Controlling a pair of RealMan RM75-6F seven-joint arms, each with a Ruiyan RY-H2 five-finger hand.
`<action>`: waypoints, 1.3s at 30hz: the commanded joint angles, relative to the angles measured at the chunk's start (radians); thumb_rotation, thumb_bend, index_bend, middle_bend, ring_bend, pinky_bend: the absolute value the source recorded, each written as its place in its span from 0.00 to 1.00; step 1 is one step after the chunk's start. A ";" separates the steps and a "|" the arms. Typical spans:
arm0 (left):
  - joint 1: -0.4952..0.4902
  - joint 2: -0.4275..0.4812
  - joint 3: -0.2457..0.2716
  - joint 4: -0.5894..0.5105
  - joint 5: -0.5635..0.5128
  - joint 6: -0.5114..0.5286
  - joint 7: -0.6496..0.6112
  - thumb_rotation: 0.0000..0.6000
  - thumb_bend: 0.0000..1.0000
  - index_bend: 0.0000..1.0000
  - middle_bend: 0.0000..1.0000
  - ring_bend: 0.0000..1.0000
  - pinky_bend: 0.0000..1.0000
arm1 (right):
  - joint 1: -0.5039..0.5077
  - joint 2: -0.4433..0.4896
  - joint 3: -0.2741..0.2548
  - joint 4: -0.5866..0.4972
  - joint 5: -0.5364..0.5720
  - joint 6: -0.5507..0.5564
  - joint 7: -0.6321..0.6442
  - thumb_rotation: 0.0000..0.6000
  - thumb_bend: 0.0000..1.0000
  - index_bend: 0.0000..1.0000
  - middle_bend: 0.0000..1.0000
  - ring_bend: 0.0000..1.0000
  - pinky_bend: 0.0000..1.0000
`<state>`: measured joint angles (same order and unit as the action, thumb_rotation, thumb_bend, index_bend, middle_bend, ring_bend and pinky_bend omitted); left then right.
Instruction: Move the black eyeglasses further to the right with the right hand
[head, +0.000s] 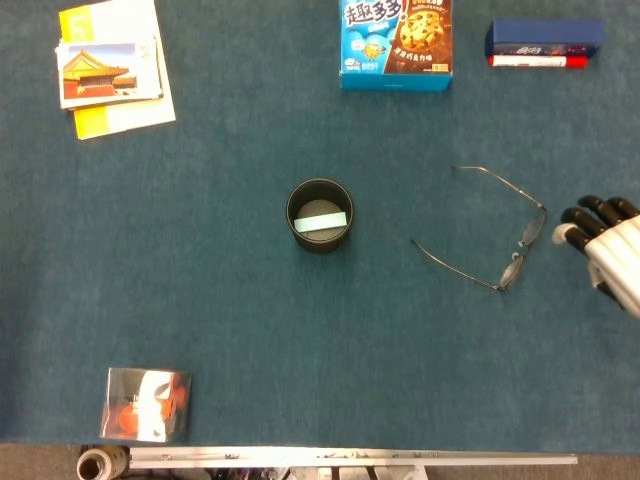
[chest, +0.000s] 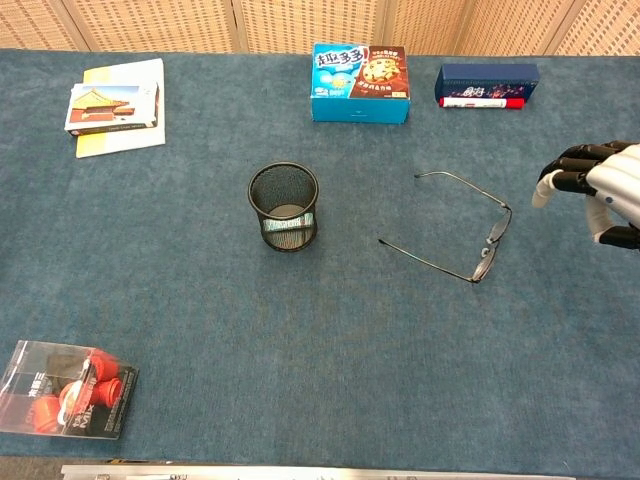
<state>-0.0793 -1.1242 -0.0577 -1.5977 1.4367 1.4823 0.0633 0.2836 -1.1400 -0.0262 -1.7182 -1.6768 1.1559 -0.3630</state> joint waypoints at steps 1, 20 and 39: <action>0.001 0.000 0.000 0.000 0.000 0.001 -0.001 1.00 0.48 0.53 0.37 0.41 0.51 | 0.013 -0.018 0.001 0.003 0.022 -0.025 -0.024 1.00 0.99 0.39 0.32 0.21 0.31; 0.004 0.006 -0.001 0.001 0.004 0.005 -0.017 1.00 0.48 0.53 0.37 0.41 0.51 | 0.064 -0.105 0.003 0.036 0.140 -0.124 -0.135 1.00 0.99 0.39 0.32 0.21 0.31; 0.009 0.013 -0.003 0.000 0.004 0.008 -0.039 1.00 0.48 0.53 0.37 0.41 0.51 | 0.117 -0.172 0.004 0.057 0.213 -0.178 -0.202 1.00 0.99 0.39 0.32 0.21 0.31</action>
<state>-0.0706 -1.1115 -0.0606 -1.5974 1.4407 1.4904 0.0250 0.3989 -1.3112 -0.0211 -1.6607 -1.4649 0.9790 -0.5639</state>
